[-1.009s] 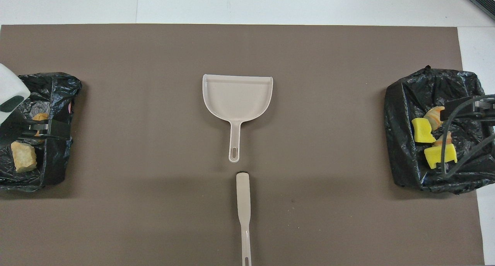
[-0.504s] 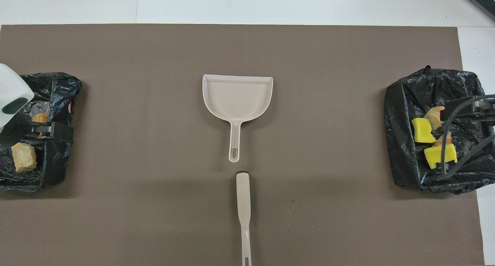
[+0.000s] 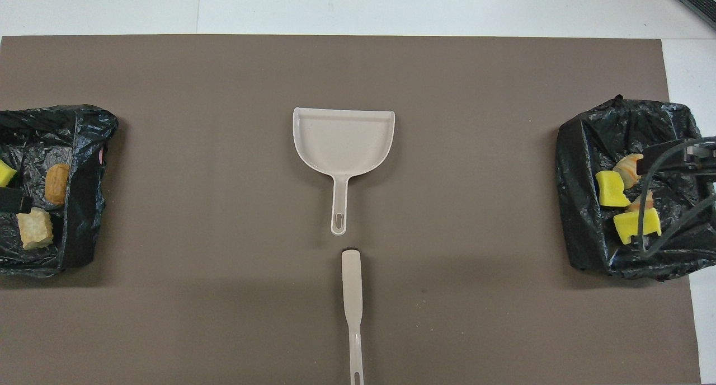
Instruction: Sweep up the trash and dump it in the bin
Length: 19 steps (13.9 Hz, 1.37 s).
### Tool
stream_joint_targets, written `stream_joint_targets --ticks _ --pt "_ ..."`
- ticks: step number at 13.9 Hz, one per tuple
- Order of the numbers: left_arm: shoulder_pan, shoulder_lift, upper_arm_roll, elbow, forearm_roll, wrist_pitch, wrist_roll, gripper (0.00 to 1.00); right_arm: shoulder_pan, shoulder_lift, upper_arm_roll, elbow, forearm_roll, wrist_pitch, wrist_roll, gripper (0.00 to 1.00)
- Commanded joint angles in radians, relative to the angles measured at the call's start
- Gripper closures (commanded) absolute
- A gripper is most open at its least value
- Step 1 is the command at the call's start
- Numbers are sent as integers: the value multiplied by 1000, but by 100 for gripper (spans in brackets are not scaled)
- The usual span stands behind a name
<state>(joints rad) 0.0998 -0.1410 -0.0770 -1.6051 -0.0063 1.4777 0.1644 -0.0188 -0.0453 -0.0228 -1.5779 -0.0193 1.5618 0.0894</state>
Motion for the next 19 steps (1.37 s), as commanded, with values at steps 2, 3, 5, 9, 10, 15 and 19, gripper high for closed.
stream_joint_targets --ticks 2,3,5,9,10,15,19 --pt "8 7 -15 51 -9 -42 53 0 -7 -21 0 -19 18 -5 -28 0" --pt "6 18 -17 54 -3 -46 79 0 -7 -21 0 -19 18 -5 -28 0" --pt "1 24 -20 63 2 -63 80 0 -7 -21 1 -19 18 -5 -28 0" --pt "3 8 -20 30 -3 -76 80 0 -7 -21 0 -19 18 -5 -28 0" --pt "6 8 -20 28 -3 -77 81 0 -7 -21 0 -19 18 -5 -28 0" --pt "2 1 -20 10 -14 -27 73 0 -4 -18 3 -19 18 9 -37 0" --pt "-3 -2 -21 -12 -26 4 75 0 0 -5 11 21 4 -67 -78 0"
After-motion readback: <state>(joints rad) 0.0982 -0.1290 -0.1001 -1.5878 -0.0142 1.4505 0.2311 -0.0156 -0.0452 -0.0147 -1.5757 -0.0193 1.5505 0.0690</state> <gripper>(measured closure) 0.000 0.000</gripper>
